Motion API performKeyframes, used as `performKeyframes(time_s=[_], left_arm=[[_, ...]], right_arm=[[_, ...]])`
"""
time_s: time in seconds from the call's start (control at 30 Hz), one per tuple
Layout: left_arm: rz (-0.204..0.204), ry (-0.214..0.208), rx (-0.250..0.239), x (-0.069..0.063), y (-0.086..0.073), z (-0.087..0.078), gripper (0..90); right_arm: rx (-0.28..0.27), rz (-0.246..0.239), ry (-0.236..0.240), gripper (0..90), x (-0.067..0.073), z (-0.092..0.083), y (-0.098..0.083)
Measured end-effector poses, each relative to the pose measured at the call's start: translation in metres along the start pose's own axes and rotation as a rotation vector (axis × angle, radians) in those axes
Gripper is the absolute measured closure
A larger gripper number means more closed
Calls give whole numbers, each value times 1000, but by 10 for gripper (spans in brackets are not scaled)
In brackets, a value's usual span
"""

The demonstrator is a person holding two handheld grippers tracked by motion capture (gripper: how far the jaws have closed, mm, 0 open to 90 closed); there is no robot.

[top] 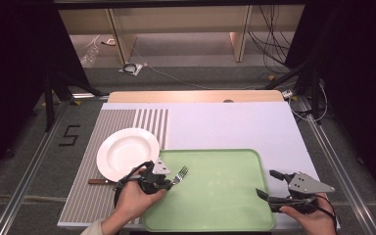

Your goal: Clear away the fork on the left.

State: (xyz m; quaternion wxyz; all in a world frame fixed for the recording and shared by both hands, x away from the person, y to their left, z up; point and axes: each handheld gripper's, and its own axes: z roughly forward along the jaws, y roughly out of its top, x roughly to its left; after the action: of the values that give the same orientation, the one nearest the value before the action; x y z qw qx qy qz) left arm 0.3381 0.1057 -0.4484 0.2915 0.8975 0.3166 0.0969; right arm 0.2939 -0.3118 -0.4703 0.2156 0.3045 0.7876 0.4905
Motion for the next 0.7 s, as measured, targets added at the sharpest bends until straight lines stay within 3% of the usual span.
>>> performKeyframes(time_s=[0.13,0.43,0.7], left_arm=[[20,-15,36,3,9,17,897],[61,-17,50,-1,22,36,898],[60,-6,50,0,20,39,898]], right_arm=[[2,4,0,206,-1,0,0],[0,2,1,206,0,0,0],[1,4,2,206,-1,0,-1]])
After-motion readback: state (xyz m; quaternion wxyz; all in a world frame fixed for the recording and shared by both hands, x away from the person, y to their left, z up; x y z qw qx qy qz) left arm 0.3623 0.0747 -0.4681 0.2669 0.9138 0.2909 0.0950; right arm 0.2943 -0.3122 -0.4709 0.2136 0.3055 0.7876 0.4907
